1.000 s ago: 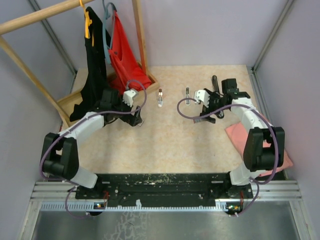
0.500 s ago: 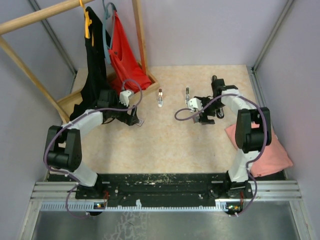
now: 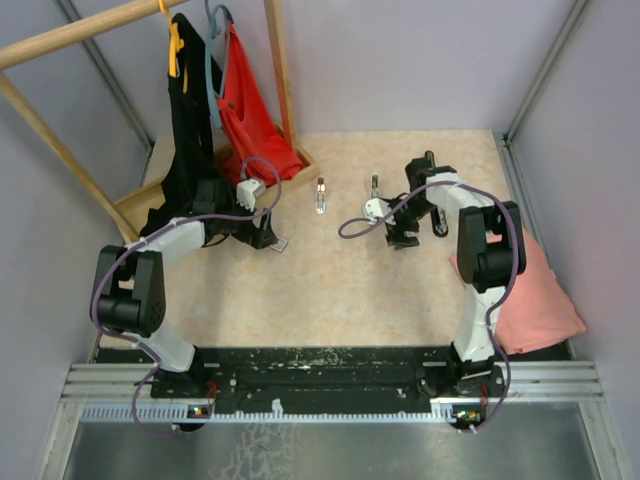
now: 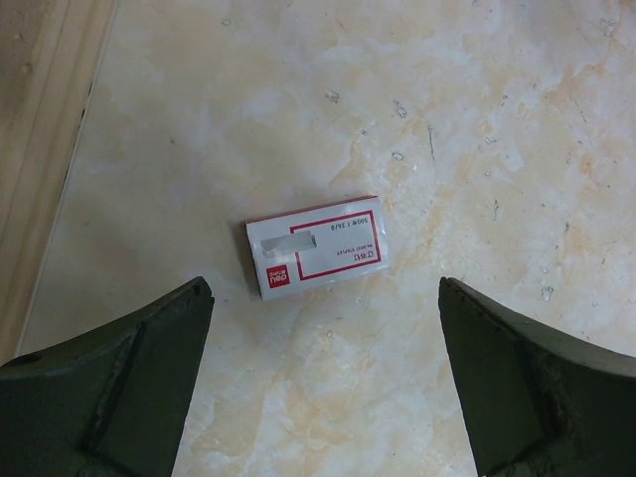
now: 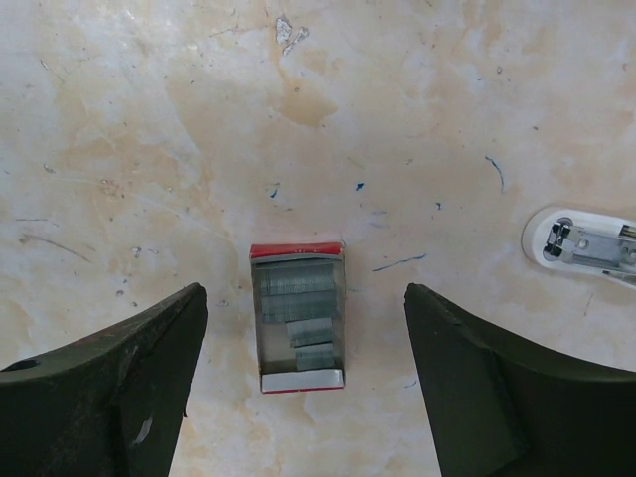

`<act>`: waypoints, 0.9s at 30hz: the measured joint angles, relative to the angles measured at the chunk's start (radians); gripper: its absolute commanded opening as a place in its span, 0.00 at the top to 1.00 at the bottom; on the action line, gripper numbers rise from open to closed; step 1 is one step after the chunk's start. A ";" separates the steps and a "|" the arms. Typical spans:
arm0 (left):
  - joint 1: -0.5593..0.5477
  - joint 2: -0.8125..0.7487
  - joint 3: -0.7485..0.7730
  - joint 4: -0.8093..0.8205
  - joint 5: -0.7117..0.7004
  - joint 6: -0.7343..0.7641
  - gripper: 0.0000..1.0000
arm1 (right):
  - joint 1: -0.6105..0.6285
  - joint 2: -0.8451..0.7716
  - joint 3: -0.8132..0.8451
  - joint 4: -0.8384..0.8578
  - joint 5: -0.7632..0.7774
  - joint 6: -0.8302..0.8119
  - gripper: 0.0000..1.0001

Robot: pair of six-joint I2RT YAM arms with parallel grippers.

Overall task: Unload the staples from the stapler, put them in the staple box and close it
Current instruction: Close the staple box at the center of the board.

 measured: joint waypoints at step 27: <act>0.000 0.033 -0.024 0.046 0.029 -0.023 0.00 | 0.008 0.000 -0.068 0.075 0.034 0.083 0.43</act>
